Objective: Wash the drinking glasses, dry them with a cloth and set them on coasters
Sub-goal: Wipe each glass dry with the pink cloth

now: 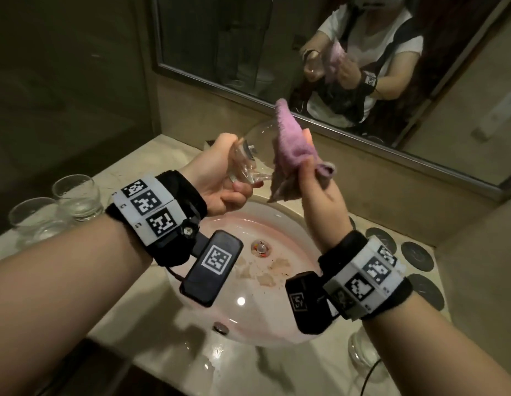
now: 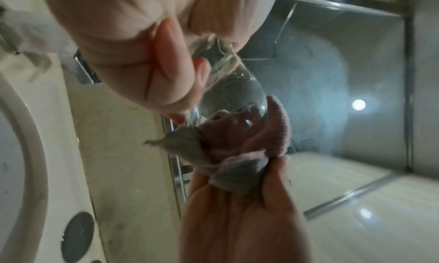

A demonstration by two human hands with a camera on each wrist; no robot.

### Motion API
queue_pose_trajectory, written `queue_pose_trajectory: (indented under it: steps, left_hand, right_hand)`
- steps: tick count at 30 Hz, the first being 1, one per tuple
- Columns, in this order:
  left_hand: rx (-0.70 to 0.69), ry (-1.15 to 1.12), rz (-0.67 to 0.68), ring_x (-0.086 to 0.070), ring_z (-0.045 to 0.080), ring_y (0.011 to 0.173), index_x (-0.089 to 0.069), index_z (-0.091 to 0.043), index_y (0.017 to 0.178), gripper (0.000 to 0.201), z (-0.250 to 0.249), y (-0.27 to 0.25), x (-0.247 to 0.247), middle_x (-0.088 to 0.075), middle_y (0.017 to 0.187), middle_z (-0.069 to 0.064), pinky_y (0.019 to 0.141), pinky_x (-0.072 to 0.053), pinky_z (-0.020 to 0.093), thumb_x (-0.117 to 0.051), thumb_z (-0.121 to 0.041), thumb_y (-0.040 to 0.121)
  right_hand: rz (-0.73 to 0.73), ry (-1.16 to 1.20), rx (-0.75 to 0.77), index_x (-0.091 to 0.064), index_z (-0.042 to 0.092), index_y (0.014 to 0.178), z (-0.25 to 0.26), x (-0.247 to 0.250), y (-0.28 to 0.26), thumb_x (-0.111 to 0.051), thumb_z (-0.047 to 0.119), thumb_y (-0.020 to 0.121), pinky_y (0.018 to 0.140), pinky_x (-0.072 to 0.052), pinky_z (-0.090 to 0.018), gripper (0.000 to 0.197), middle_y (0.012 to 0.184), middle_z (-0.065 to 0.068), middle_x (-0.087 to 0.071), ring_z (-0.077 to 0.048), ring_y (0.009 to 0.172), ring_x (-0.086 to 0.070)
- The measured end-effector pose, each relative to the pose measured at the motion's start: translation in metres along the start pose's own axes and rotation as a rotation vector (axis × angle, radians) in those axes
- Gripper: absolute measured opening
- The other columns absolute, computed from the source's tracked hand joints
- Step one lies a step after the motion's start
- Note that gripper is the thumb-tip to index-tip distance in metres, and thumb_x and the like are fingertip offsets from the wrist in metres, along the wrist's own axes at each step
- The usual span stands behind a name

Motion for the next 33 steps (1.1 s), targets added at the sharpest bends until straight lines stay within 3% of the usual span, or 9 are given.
queue_pose_trajectory:
  steps: [4, 8, 11, 17, 21, 24, 26, 28, 33]
  left_hand:
    - [-0.090, 0.078, -0.049, -0.030, 0.007, 0.044, -0.040, -0.015, 0.099, 0.039, 0.007, -0.004, -0.006, -0.046, 0.076, 0.006, 0.036, -0.015, 0.014, -0.033, -0.052, 0.091]
    - [-0.135, 0.007, -0.032, -0.034, 0.007, 0.048, -0.048, -0.011, 0.092, 0.047, 0.006, -0.005, -0.008, -0.042, 0.072, 0.002, 0.037, -0.021, 0.015, -0.033, -0.055, 0.093]
    - [-0.108, -0.069, -0.005, -0.044, 0.008, 0.059, -0.048, -0.008, 0.124, 0.068, 0.005, -0.005, -0.010, -0.049, 0.094, 0.008, 0.045, -0.039, 0.015, -0.037, -0.065, 0.087]
    - [-0.160, 0.007, -0.067, -0.052, 0.012, 0.076, -0.053, -0.016, 0.119, 0.068, 0.006, -0.007, -0.002, -0.059, 0.103, 0.009, 0.071, -0.042, 0.022, -0.037, -0.071, 0.081]
    - [-0.244, 0.072, -0.045, -0.056, 0.015, 0.090, -0.052, -0.012, 0.119, 0.073, 0.002, -0.012, 0.002, -0.064, 0.107, 0.008, 0.079, -0.045, 0.021, -0.048, -0.064, 0.069]
    - [-0.333, 0.137, 0.015, -0.066, 0.012, 0.081, -0.049, -0.012, 0.113, 0.057, 0.005, -0.013, -0.007, -0.064, 0.101, 0.006, 0.066, -0.054, 0.022, -0.057, -0.046, 0.067]
    - [-0.376, 0.114, -0.003, -0.070, 0.015, 0.083, -0.031, -0.020, 0.130, 0.072, 0.005, -0.012, -0.011, -0.060, 0.113, 0.006, 0.063, -0.056, 0.026, -0.062, -0.033, 0.066]
    - [-0.409, 0.135, -0.001, -0.070, 0.014, 0.086, -0.022, -0.026, 0.136, 0.080, 0.003, -0.012, -0.012, -0.056, 0.119, 0.002, 0.063, -0.057, 0.028, -0.062, -0.032, 0.067]
    - [-0.346, 0.139, 0.030, -0.067, 0.021, 0.098, -0.028, -0.022, 0.135, 0.082, -0.006, -0.012, -0.011, -0.055, 0.126, 0.014, 0.073, -0.057, 0.034, -0.050, -0.069, 0.071]
  right_hand:
    - [-0.056, 0.739, -0.349, -0.046, 0.009, 0.134, 0.008, 0.009, 0.022, -0.026, 0.042, 0.099, 0.090, -0.045, -0.033, 0.052, 0.113, -0.012, -0.059, -0.018, 0.097, -0.058]
    - [-0.160, 1.177, -0.422, -0.044, 0.006, 0.136, 0.007, 0.021, 0.035, -0.022, 0.050, 0.099, 0.092, -0.049, -0.042, 0.061, 0.120, -0.021, -0.059, -0.029, 0.098, -0.064]
    - [-0.174, 1.086, -0.439, -0.041, 0.009, 0.138, 0.001, 0.015, 0.034, -0.022, 0.053, 0.098, 0.107, -0.037, -0.044, 0.062, 0.129, -0.022, -0.055, -0.033, 0.119, -0.054]
    - [-0.319, 0.970, -0.346, -0.042, 0.010, 0.137, 0.003, 0.020, 0.035, -0.023, 0.051, 0.099, 0.101, -0.043, -0.046, 0.058, 0.126, -0.020, -0.058, -0.033, 0.115, -0.056]
    - [-0.204, 0.791, -0.255, -0.044, 0.017, 0.133, 0.012, 0.015, 0.030, -0.019, 0.046, 0.100, 0.077, -0.053, -0.040, 0.050, 0.099, -0.009, -0.065, -0.024, 0.091, -0.063]
    - [-0.034, 0.542, -0.148, -0.051, 0.011, 0.125, 0.022, -0.008, 0.026, -0.027, 0.038, 0.099, 0.061, -0.052, -0.036, 0.045, 0.085, -0.015, -0.063, -0.030, 0.074, -0.060]
    - [0.061, 0.489, -0.145, -0.054, 0.015, 0.099, 0.028, -0.017, 0.023, -0.032, 0.027, 0.100, 0.041, -0.043, -0.020, 0.025, 0.054, 0.004, -0.059, -0.008, 0.046, -0.056]
    - [0.116, 0.365, -0.136, -0.048, 0.017, 0.088, 0.024, -0.018, 0.021, -0.046, 0.033, 0.093, 0.041, -0.038, -0.013, 0.017, 0.047, 0.011, -0.056, 0.001, 0.042, -0.051]
    - [0.276, 0.137, -0.123, -0.049, 0.013, 0.084, 0.019, -0.017, 0.018, -0.051, 0.095, 0.033, 0.047, -0.044, -0.026, 0.097, 0.057, 0.003, -0.061, -0.020, 0.054, -0.055]
Point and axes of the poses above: each hand's wrist, its own y-axis towards the middle knuckle, its own x-axis out of the back of the hand, z = x × y, the point moved 1 cm from there along y, towards the middle knuckle
